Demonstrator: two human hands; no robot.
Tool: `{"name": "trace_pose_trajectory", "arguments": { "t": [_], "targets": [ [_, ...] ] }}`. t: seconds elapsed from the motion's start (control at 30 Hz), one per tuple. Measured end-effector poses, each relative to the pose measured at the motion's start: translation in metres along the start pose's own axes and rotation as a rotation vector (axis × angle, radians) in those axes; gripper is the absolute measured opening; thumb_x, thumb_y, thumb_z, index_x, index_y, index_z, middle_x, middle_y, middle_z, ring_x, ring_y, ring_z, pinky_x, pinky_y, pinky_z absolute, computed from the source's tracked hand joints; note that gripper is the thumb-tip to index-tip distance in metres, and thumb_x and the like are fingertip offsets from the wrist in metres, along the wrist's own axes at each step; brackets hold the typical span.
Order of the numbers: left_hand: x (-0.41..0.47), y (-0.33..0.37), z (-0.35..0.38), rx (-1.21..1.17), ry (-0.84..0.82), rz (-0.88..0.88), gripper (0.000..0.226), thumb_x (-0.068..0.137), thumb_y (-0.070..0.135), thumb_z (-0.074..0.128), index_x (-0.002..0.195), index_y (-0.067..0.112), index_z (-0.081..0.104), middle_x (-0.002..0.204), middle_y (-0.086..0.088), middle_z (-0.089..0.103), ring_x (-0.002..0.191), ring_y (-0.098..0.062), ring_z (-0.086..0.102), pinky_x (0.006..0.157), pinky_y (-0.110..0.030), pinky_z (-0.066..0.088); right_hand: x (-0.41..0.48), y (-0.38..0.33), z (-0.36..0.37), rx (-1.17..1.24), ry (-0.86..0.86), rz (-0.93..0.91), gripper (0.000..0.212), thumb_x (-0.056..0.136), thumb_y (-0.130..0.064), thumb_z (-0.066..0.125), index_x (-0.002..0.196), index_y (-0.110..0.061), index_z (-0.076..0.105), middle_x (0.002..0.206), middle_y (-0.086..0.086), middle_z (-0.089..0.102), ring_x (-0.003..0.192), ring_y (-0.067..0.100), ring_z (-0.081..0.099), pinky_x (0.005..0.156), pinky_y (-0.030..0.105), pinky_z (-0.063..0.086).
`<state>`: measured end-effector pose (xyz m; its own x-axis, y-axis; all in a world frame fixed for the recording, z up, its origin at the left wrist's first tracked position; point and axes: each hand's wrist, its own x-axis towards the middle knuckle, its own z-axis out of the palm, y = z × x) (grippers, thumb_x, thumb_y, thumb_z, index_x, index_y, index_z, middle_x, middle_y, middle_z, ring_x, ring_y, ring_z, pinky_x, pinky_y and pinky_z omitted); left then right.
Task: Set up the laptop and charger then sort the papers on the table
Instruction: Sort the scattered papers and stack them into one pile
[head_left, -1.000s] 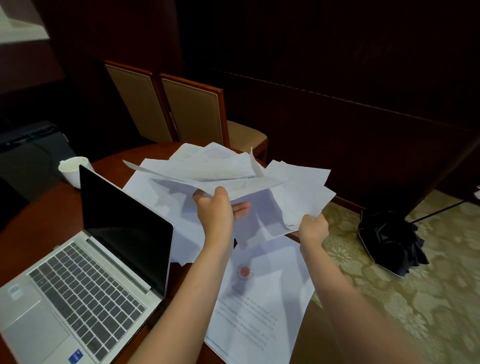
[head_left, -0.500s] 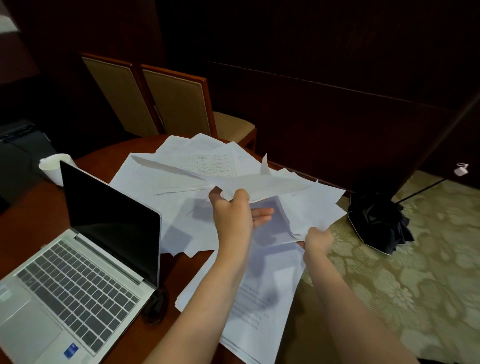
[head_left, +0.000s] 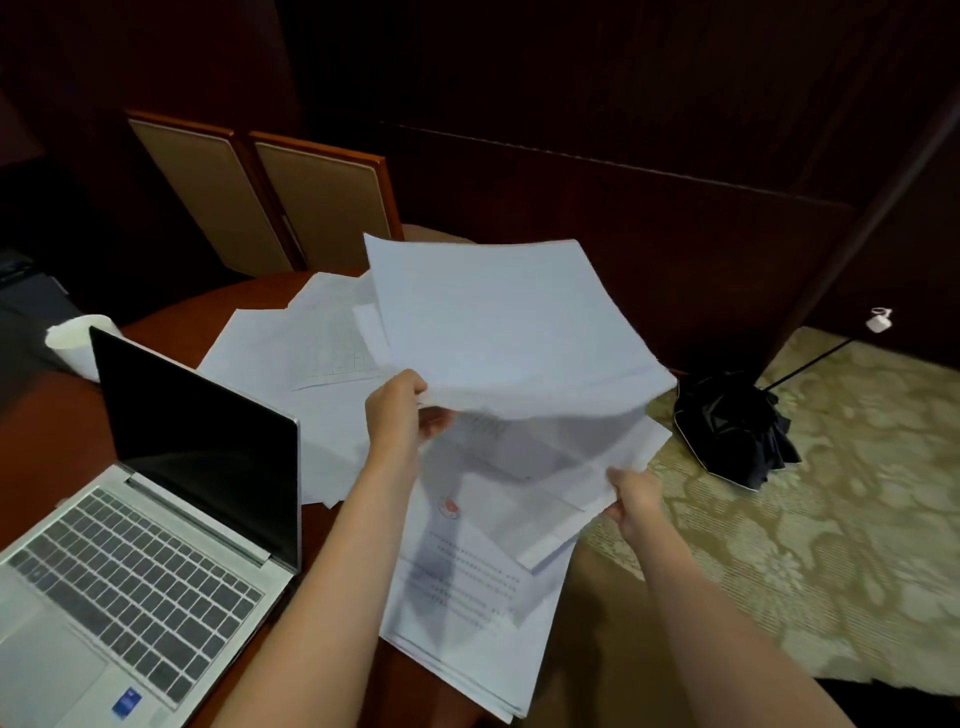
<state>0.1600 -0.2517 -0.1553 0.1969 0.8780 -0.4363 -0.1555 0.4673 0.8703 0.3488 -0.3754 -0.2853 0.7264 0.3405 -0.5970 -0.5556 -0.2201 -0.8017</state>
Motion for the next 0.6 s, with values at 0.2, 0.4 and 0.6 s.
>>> {"name": "trace_pose_trajectory", "arguments": {
  "t": [0.2,0.4,0.6],
  "targets": [
    [0.043,-0.025,-0.022,0.626,0.009,-0.212,0.007,0.083,0.001,0.047,0.084,0.008,0.048,0.093,-0.007,0.047,0.081,-0.021,0.045,0.072,-0.026,0.036,-0.008,-0.007,-0.025,-0.051,-0.189,0.051,0.018,0.098,-0.007,0.041,0.086,-0.01,0.054,0.047,-0.004,0.063,0.036,0.007,0.058,0.033,0.014,0.043],
    [0.063,-0.053,-0.049,1.004,0.036,-0.096,0.018,0.084,0.011,0.044,0.066,0.009,0.042,0.071,-0.005,0.046,0.065,-0.021,0.044,0.054,-0.023,0.029,-0.006,-0.006,-0.034,-0.452,-0.234,0.128,0.017,0.093,0.005,0.041,0.093,-0.002,0.056,0.063,0.005,0.065,0.041,0.012,0.061,0.038,0.018,0.048],
    [0.072,-0.082,-0.064,1.206,0.013,-0.225,0.031,0.085,0.015,0.044,0.11,-0.002,0.053,0.115,-0.016,0.051,0.104,-0.032,0.052,0.078,-0.03,0.044,-0.008,0.004,-0.025,-0.18,-0.243,0.115,0.027,0.095,-0.03,0.052,0.11,-0.007,0.056,0.105,0.01,0.063,0.098,0.025,0.059,0.07,0.031,0.05]
  ]
}}
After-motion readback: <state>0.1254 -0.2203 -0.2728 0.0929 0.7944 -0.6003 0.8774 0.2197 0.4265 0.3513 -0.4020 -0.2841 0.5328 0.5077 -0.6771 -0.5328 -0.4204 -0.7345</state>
